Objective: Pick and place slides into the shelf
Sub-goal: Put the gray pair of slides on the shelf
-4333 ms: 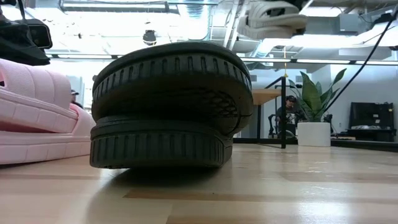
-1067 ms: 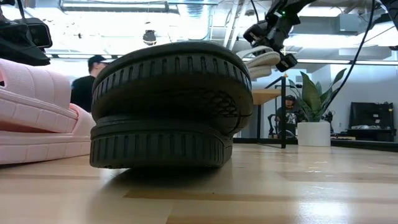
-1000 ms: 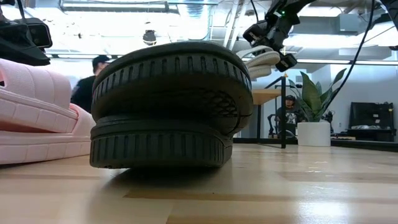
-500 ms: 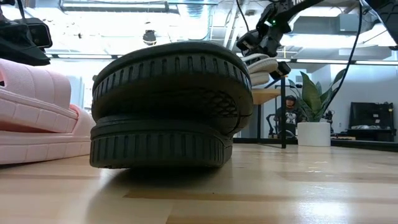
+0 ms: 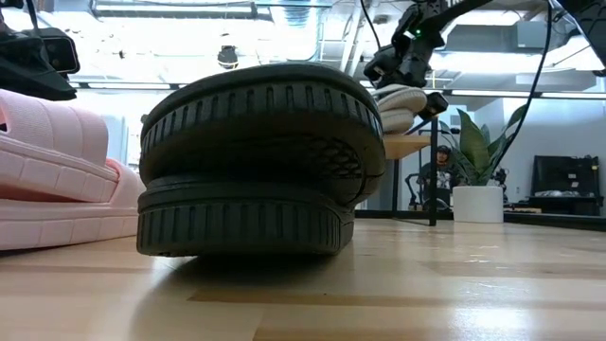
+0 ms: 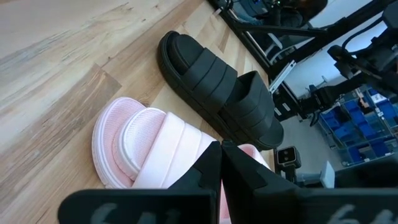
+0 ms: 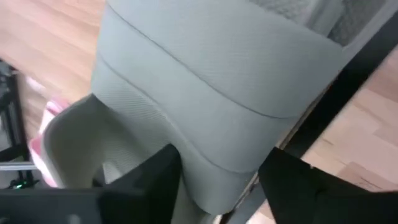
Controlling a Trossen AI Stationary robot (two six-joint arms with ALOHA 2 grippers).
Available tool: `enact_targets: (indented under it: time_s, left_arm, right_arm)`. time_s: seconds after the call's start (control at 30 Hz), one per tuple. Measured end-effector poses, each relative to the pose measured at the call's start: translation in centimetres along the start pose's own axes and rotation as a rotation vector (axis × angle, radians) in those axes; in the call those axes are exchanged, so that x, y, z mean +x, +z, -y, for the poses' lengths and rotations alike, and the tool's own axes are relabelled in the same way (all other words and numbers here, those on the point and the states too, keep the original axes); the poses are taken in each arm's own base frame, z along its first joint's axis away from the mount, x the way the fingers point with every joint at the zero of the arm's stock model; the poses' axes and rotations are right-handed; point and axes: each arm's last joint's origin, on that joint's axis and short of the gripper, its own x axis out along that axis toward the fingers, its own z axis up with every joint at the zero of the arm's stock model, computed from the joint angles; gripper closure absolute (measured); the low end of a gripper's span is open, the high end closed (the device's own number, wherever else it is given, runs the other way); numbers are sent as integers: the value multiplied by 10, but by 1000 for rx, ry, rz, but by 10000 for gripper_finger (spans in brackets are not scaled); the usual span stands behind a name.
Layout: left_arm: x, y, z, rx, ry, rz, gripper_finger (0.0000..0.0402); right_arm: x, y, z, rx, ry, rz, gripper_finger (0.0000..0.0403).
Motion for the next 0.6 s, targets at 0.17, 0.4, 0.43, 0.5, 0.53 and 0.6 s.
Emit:
enact_targets:
  time_s: [0.17, 0.4, 0.43, 0.5, 0.53, 0.6]
  left_arm:
    - [0, 0, 0, 0, 0, -1, 401]
    - [0, 0, 0, 0, 0, -1, 401]
    - [0, 0, 0, 0, 0, 0, 401]
    - [0, 0, 0, 1, 0, 0, 401]
    - [0, 0, 0, 0, 0, 0, 401]
    - [0, 0, 0, 0, 0, 0, 401]
  right_arm:
    - [-1, 0, 2, 1, -8, -2, 182]
    - [-3, 1, 6, -13, -6, 4, 216]
    - [-3, 1, 7, -13, -6, 5, 221]
    - [-4, 2, 8, -17, -6, 7, 228]
    - [-4, 2, 9, -22, -6, 8, 230]
    - [-5, 2, 9, -23, -6, 9, 232]
